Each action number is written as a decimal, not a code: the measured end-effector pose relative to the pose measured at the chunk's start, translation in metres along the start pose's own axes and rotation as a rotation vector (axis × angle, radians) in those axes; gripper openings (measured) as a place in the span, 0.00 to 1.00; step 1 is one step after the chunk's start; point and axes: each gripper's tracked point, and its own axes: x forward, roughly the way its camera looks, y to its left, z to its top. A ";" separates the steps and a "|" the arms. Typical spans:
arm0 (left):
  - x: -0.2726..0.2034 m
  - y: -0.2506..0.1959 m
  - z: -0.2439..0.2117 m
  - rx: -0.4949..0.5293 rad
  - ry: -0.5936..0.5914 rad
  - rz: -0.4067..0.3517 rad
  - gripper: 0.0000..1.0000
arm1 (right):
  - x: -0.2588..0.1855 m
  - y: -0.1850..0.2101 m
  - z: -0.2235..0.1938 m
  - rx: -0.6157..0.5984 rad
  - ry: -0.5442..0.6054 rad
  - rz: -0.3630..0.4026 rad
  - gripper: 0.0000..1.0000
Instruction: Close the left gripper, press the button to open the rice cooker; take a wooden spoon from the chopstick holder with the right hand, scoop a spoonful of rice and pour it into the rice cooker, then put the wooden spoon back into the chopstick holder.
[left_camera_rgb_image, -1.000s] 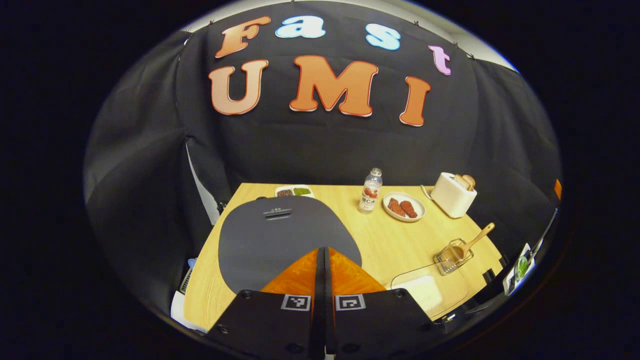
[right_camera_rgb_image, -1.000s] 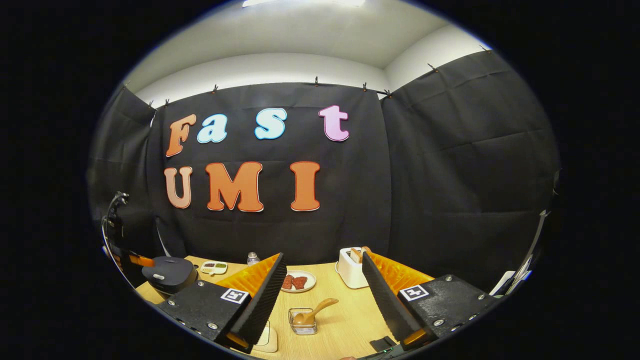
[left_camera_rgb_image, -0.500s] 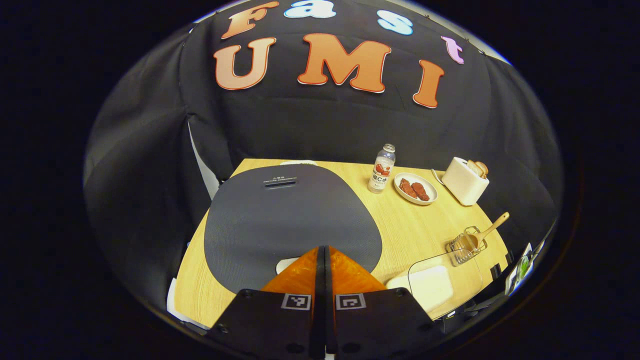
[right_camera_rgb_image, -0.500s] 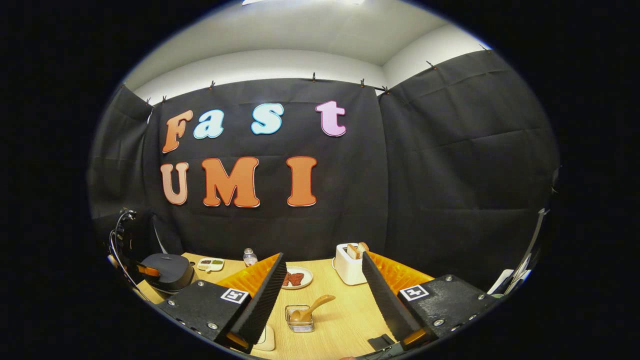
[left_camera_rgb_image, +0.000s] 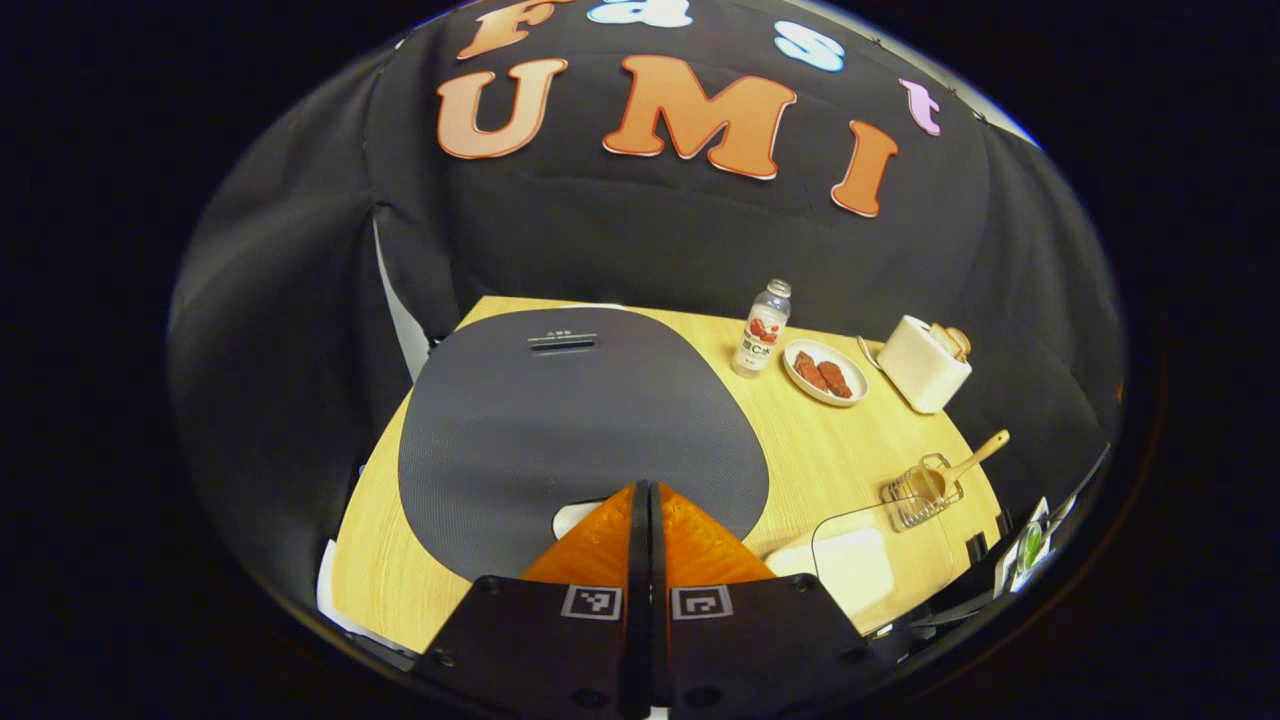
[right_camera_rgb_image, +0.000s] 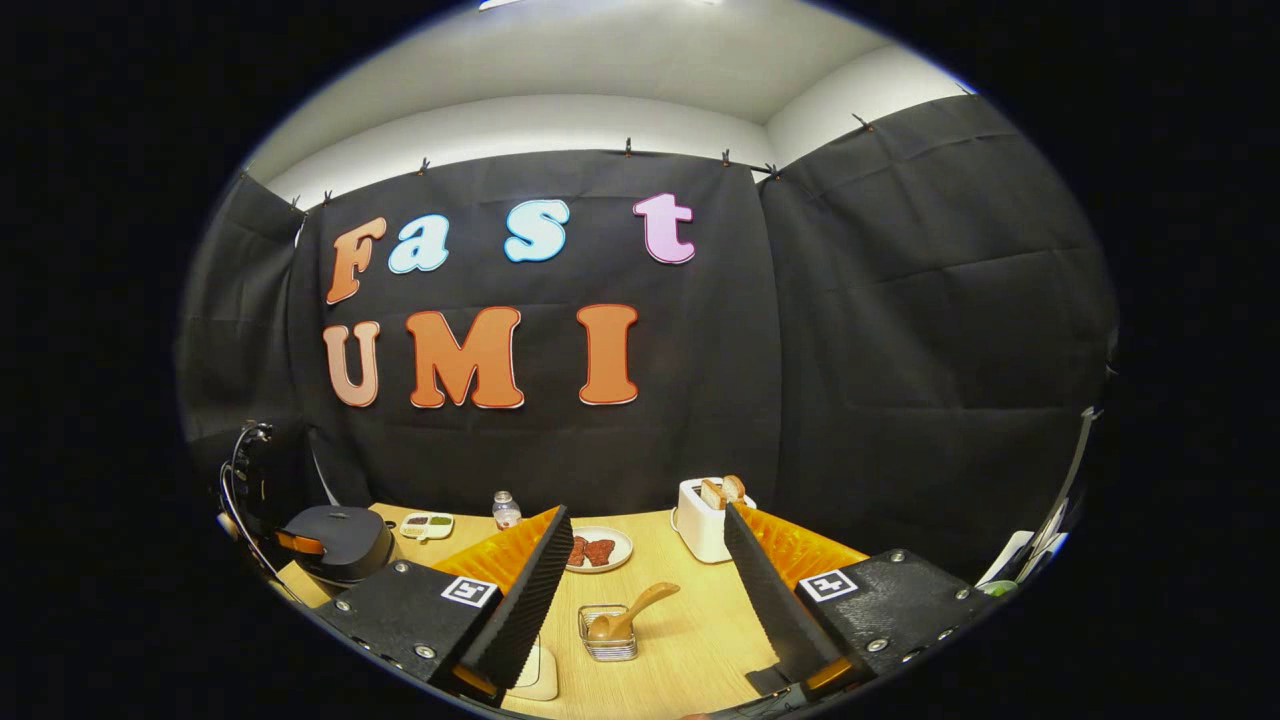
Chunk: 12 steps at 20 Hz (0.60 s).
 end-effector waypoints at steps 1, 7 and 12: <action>0.000 0.001 0.003 0.007 0.000 -0.010 0.05 | -0.002 0.001 0.000 -0.001 -0.001 0.005 0.94; -0.040 0.008 0.055 0.026 -0.246 0.089 0.04 | 0.001 -0.004 0.004 0.008 -0.015 -0.002 0.94; -0.136 0.000 0.137 -0.013 -0.514 0.102 0.04 | 0.006 -0.006 0.004 0.036 -0.036 -0.009 0.94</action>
